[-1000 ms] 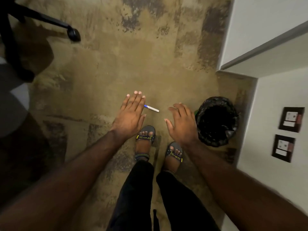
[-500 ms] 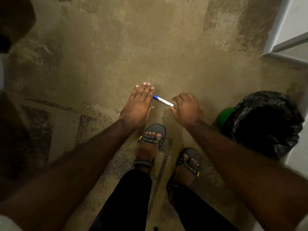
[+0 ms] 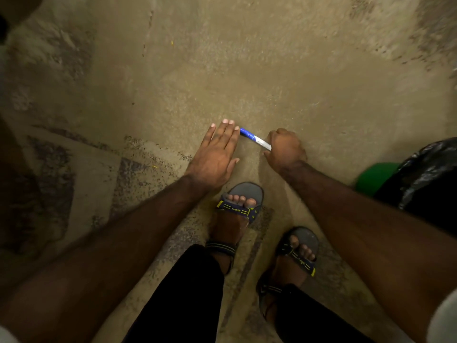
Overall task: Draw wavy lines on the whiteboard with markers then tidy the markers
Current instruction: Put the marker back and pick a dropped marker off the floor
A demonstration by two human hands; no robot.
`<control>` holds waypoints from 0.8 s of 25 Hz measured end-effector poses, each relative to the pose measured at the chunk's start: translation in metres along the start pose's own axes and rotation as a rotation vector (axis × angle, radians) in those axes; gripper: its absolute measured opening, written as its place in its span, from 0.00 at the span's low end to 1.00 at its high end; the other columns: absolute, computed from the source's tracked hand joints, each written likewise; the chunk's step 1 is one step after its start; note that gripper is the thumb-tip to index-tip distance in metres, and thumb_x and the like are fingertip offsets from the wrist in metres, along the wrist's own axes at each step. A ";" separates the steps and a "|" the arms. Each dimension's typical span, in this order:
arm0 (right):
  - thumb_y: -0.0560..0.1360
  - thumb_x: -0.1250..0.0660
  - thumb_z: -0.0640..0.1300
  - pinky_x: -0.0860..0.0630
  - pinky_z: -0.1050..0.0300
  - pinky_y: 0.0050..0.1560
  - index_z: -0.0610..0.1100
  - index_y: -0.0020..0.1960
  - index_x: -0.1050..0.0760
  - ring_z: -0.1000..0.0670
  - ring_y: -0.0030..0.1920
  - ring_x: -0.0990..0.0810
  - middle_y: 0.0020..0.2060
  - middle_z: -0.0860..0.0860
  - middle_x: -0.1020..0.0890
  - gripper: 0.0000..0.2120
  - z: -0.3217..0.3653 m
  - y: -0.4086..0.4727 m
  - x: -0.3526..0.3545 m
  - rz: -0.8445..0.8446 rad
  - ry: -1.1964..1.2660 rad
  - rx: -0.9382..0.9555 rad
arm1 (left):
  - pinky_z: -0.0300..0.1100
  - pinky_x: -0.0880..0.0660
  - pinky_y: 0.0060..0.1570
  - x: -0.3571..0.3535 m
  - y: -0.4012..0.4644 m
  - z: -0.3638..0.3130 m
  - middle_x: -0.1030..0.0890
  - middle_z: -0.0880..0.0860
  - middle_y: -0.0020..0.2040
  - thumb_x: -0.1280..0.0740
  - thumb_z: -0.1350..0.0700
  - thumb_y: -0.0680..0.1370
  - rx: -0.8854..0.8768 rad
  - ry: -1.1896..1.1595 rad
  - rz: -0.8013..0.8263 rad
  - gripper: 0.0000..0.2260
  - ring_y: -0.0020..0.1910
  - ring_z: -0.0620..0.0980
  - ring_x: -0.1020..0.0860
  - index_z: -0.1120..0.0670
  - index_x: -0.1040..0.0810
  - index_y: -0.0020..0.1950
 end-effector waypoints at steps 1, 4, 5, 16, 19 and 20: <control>0.77 0.28 0.44 0.23 0.46 0.55 0.41 0.58 0.21 0.36 0.57 0.21 0.56 0.41 0.20 0.11 0.000 0.003 -0.002 -0.003 -0.009 -0.011 | 0.58 0.52 0.82 -0.001 -0.001 0.001 0.46 0.61 0.84 0.43 0.46 0.84 -0.002 0.000 0.000 0.33 0.84 0.59 0.50 0.62 0.48 0.84; 0.79 0.32 0.40 0.22 0.46 0.52 0.40 0.57 0.20 0.35 0.56 0.21 0.55 0.40 0.20 0.08 -0.001 0.006 -0.003 -0.025 -0.005 -0.025 | 0.58 0.51 0.82 0.000 -0.004 0.003 0.46 0.61 0.84 0.43 0.46 0.84 -0.009 -0.003 0.011 0.33 0.84 0.59 0.50 0.62 0.48 0.84; 0.78 0.32 0.39 0.22 0.46 0.52 0.40 0.57 0.20 0.35 0.56 0.21 0.55 0.40 0.20 0.08 -0.001 0.004 -0.002 -0.037 0.000 -0.021 | 0.58 0.51 0.82 0.001 -0.004 0.002 0.46 0.62 0.84 0.43 0.47 0.84 -0.009 -0.002 0.015 0.33 0.84 0.59 0.50 0.62 0.49 0.84; 0.71 0.34 0.47 0.23 0.44 0.49 0.42 0.47 0.19 0.35 0.46 0.20 0.44 0.41 0.19 0.11 -0.018 -0.155 0.099 -0.321 0.240 -0.151 | 0.59 0.49 0.82 0.114 -0.043 -0.075 0.42 0.62 0.83 0.41 0.50 0.84 0.000 -0.064 -0.048 0.30 0.83 0.60 0.46 0.64 0.43 0.82; 0.70 0.31 0.43 0.21 0.44 0.47 0.41 0.46 0.18 0.35 0.46 0.19 0.42 0.42 0.17 0.07 -0.041 -0.216 0.138 -0.426 0.396 -0.301 | 0.59 0.48 0.82 0.163 -0.056 -0.116 0.42 0.63 0.83 0.41 0.51 0.84 -0.026 -0.126 -0.080 0.30 0.83 0.60 0.47 0.64 0.43 0.82; 0.69 0.29 0.41 0.21 0.44 0.46 0.41 0.44 0.18 0.36 0.45 0.19 0.41 0.42 0.18 0.05 -0.049 -0.236 0.150 -0.469 0.419 -0.352 | 0.59 0.48 0.82 0.178 -0.060 -0.130 0.42 0.62 0.83 0.42 0.51 0.84 -0.041 -0.145 -0.082 0.30 0.84 0.60 0.47 0.64 0.43 0.82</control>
Point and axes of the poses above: each hand's wrist, its own y-axis towards the middle knuckle, its own x-axis out of the back of the hand, z = x × y, the point moved 1 cm from there along y, towards the middle knuckle
